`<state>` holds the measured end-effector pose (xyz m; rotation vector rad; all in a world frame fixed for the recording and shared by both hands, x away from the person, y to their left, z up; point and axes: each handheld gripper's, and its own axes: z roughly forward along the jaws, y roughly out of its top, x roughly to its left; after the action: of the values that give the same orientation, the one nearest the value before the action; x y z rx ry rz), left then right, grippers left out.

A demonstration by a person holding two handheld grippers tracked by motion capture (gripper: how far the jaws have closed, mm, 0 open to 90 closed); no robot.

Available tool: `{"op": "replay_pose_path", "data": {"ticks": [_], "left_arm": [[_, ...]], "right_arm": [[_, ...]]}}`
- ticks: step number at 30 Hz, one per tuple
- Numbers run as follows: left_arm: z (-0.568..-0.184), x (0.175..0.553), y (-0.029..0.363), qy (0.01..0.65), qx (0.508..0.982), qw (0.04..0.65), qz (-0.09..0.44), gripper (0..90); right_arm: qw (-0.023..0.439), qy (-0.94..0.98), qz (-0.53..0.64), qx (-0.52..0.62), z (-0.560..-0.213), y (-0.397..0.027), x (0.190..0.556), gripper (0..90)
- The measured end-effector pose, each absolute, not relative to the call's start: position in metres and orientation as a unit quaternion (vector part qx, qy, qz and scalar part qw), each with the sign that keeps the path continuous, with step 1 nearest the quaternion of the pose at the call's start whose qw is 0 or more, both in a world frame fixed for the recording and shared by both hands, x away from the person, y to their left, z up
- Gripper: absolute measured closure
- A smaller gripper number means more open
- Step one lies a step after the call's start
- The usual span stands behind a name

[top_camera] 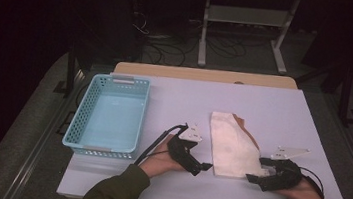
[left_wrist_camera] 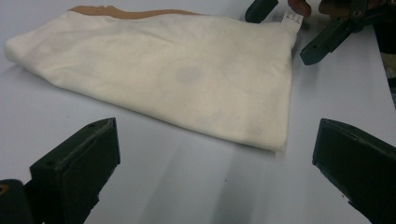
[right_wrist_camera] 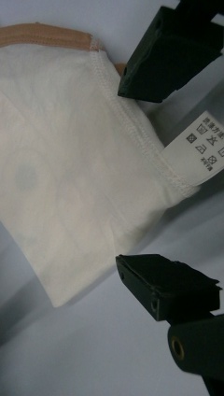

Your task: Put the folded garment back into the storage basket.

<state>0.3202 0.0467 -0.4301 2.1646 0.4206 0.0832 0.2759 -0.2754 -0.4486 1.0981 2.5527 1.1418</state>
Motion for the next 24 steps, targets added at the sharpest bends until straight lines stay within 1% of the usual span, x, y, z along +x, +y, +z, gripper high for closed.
{"op": "replay_pose_path", "data": {"ticks": [11, 24], "left_arm": [[-0.444, 0.318, 0.026, 0.156, 0.885, 0.437, 0.025, 0.0], [-0.447, 0.323, 0.013, 0.163, 0.879, 0.448, 0.024, 0.0]], "right_arm": [[0.068, 0.846, 0.381, 0.367, -0.448, -0.276, 0.276, 14.7], [0.069, 0.847, 0.382, 0.363, -0.447, -0.276, 0.276, 14.7]]}}
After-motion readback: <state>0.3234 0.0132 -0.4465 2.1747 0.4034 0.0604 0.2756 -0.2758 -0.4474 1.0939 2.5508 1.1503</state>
